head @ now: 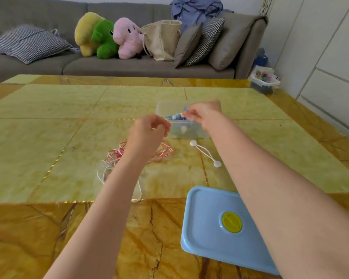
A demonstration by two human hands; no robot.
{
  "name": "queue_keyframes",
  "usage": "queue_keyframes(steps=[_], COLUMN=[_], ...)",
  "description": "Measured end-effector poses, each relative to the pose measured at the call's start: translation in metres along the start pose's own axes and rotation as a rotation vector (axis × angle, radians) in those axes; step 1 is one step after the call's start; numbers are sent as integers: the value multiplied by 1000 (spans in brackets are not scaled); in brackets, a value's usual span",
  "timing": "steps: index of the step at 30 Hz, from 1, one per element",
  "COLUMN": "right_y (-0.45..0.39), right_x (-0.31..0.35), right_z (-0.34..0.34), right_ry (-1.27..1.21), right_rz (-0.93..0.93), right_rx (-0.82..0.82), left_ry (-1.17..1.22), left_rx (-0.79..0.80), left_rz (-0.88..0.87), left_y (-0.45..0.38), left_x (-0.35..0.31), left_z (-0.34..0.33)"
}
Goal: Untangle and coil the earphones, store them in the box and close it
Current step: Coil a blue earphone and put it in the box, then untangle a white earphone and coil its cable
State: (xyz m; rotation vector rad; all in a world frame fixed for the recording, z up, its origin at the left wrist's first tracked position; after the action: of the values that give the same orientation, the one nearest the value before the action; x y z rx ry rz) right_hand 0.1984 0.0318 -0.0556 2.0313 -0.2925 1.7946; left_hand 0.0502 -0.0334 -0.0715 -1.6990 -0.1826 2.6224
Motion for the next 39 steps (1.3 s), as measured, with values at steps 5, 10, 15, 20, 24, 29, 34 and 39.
queue_keyframes(steps=[5,10,15,20,24,29,34,39], right_y=[11,52,63,76,123,144,142,131], right_x=[-8,-43,-58,-50,-52,-76,-65,-12], right_z=[6,1,6,12,-15,-39,-36,-10], right_ry=[392,1114,1350,1324,1066,1121,1281,347], right_rz=[299,473,544,699,670,625,508,231], right_rx=[64,652,556,369,757,715,634,484], left_ry=[-220,-293,-301,-376,-425,-518,-510,-281], left_rx=[30,-18,0,69,46,164,-1,165], left_rz=[-41,-10,18,34,32,107,-125,-149], left_y=[2,8,13,19,27,38,44,46], left_x=[10,14,17,18,24,32,26,18], left_z=[0,18,35,48,60,66,55,40])
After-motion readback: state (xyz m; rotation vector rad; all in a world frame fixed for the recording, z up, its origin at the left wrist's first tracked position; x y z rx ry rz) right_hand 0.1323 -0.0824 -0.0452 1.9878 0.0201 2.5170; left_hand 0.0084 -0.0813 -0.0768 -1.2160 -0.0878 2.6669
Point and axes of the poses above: each hand's wrist, its own y-axis away from the middle knuckle, its own z-axis out of the back of the hand, x = y × z, the point moved 1 cm from there along -y, towards the middle knuckle, and after that the axes turned 4 degrees about z, right-handed, at the moved point
